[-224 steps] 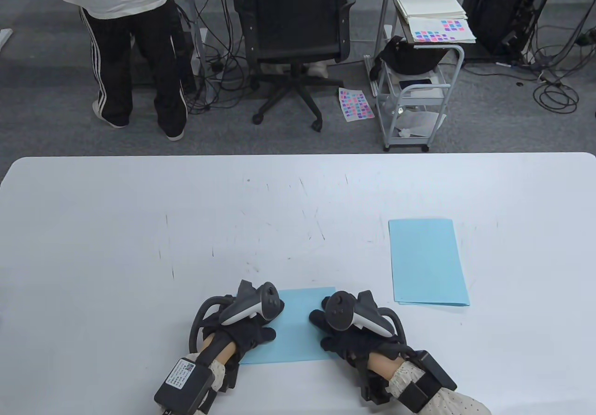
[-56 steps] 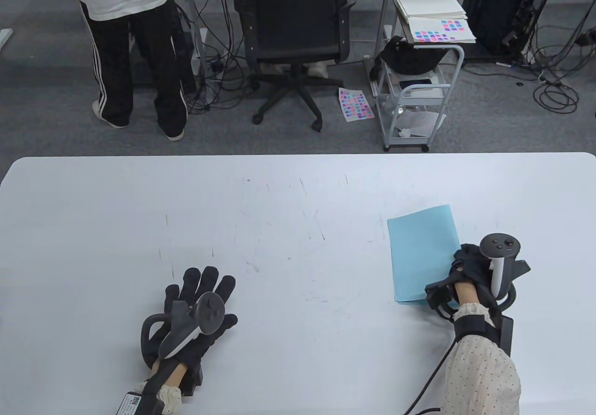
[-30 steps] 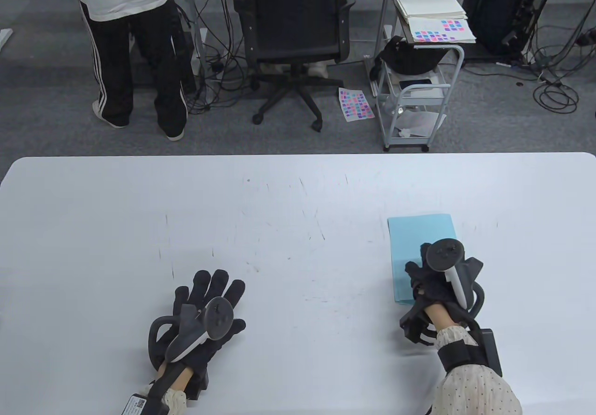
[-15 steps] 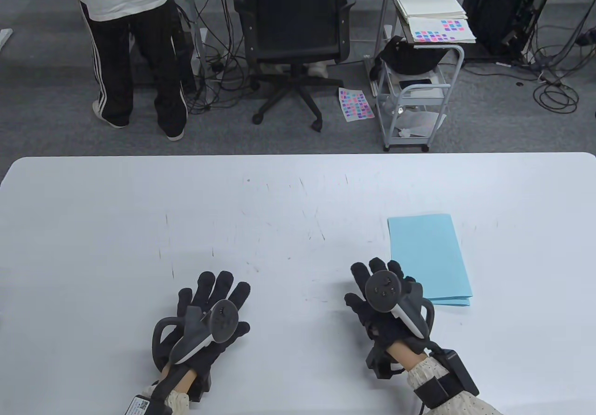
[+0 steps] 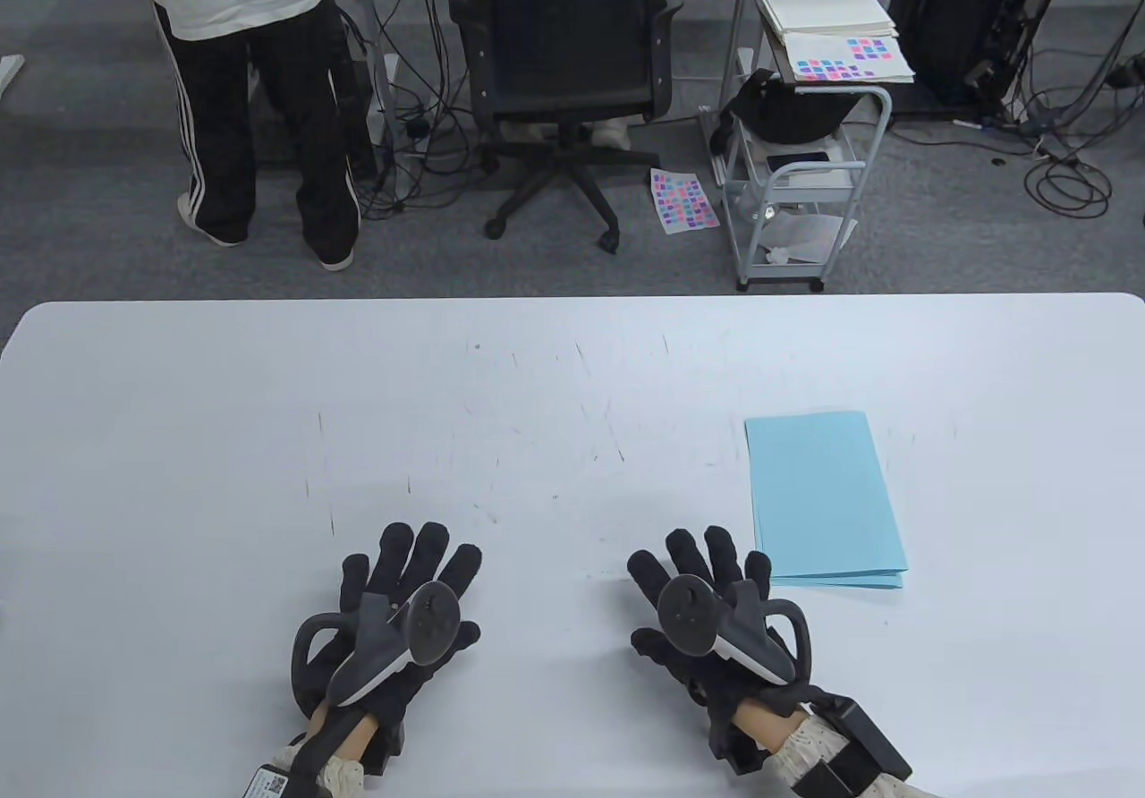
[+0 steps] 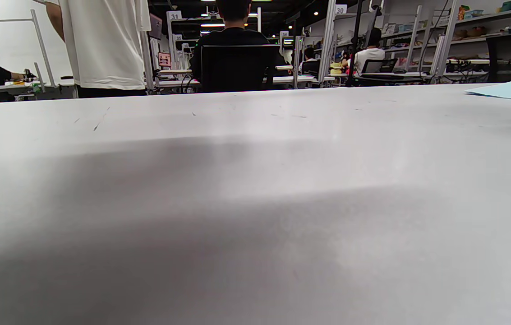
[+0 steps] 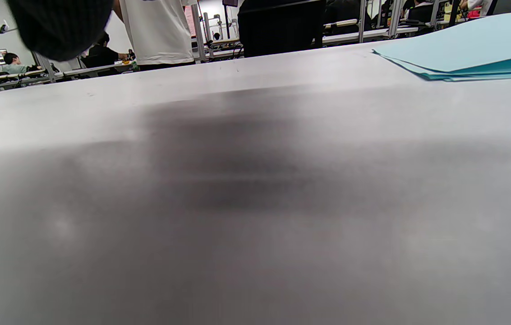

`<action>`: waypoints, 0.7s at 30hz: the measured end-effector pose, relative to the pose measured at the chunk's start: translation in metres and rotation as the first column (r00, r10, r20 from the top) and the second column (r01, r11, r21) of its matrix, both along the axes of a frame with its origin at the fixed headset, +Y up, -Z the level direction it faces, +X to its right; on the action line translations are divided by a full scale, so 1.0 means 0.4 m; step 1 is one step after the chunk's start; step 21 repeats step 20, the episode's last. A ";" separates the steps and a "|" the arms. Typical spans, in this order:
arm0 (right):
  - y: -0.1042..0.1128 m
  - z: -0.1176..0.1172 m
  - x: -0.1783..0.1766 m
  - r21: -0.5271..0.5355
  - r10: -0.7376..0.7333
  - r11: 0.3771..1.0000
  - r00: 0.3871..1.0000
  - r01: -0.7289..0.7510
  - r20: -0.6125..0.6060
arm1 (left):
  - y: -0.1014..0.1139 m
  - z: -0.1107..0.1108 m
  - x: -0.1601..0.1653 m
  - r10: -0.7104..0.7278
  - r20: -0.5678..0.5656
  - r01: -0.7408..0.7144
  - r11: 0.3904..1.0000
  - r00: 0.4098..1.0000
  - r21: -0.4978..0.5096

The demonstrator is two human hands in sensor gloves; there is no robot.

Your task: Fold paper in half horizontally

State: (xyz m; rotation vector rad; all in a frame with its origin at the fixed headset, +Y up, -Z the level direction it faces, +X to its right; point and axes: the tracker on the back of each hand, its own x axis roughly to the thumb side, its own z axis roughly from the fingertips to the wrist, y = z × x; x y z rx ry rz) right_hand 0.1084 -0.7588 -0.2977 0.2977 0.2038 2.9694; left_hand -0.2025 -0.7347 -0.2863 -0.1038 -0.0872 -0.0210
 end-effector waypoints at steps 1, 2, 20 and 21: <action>-0.001 0.000 0.000 0.001 0.002 1.000 1.000 -0.002 -0.001 | 0.000 0.000 -0.001 0.003 0.000 -0.003 1.000 1.000 -0.001; -0.002 0.001 -0.001 0.001 0.004 1.000 1.000 -0.004 -0.003 | -0.001 0.000 -0.001 0.005 0.000 -0.005 1.000 1.000 -0.002; -0.001 0.007 -0.010 -0.004 0.014 1.000 1.000 -0.014 -0.021 | -0.003 -0.001 -0.008 0.009 -0.007 -0.009 1.000 1.000 -0.017; -0.001 0.007 -0.010 -0.004 0.014 1.000 1.000 -0.014 -0.021 | -0.003 -0.001 -0.008 0.009 -0.007 -0.009 1.000 1.000 -0.017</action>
